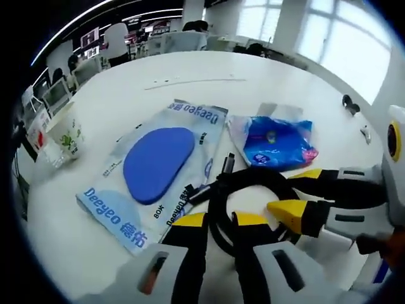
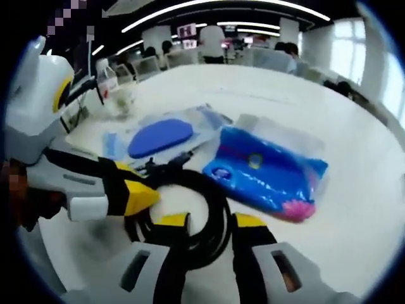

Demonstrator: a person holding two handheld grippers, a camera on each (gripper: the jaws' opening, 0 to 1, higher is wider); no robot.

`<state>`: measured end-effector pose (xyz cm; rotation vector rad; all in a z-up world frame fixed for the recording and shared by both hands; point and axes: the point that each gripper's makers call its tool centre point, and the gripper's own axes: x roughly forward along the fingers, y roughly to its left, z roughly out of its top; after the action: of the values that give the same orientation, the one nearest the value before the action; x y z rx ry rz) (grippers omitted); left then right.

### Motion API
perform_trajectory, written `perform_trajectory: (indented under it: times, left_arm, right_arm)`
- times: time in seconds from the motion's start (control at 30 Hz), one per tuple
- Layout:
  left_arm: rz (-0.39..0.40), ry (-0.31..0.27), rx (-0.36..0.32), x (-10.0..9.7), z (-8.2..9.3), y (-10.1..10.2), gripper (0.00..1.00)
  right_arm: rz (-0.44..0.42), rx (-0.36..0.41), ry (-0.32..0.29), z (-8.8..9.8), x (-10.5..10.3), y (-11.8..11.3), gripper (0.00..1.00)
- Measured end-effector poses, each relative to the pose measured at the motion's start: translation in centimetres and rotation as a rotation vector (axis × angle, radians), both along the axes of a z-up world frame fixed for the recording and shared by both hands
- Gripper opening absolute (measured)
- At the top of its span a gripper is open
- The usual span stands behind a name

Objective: Arrange the tabletop items into an orderly group along one side of the table until the central work area is clear of visible clutter.

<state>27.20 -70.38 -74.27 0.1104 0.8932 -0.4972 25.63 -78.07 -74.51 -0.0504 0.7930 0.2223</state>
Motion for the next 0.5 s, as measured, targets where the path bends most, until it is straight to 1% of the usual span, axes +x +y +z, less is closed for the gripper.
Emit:
perform_trajectory:
  times: [0.1,0.23,0.3,0.4,0.5]
  left_arm:
    - [-0.005,-0.001,0.009,0.04,-0.04,0.12,0.13]
    - [-0.012,-0.004,0.014,0.05,-0.03,0.11,0.13]
    - [-0.016,0.001,0.016,0.01,-0.03,0.1,0.12]
    - [-0.011,0.007,0.012,-0.01,-0.01,0.13,0.12]
    - [0.001,0.02,0.004,-0.13,0.0,0.22,0.12]
  right_arm:
    - [-0.004,-0.025,0.001,-0.09,-0.05,-0.37,0.15]
    - [-0.009,-0.028,-0.007,-0.13,0.06,-0.33,0.14]
    - [-0.015,-0.028,-0.009,-0.08,0.09,-0.32,0.11]
    - [-0.048,-0.014,0.0,-0.04,0.12,-0.49,0.09]
    - [-0.043,-0.017,0.009,-0.07,0.16,-0.48,0.08]
